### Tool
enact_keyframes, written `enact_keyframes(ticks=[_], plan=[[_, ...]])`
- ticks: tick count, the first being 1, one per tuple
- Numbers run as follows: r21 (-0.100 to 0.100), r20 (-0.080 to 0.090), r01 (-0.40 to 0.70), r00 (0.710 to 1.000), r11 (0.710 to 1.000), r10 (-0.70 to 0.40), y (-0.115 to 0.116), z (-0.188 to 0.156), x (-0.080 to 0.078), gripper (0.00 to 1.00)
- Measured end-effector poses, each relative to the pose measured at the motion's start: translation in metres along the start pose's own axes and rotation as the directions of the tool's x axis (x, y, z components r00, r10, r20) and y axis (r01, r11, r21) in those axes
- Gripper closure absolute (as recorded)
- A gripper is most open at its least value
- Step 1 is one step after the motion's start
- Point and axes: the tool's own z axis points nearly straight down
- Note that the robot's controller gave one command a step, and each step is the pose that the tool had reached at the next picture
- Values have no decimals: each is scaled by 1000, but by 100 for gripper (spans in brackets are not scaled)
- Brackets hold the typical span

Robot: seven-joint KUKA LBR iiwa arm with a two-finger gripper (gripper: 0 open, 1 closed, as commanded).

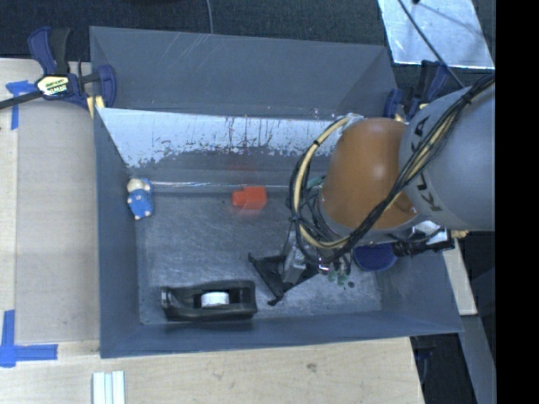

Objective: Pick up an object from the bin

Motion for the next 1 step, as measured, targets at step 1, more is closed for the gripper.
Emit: enact_keyframes(ticks=[1], plan=[[0, 0, 2, 1000, 1000, -2, 0, -19, -2, 100]])
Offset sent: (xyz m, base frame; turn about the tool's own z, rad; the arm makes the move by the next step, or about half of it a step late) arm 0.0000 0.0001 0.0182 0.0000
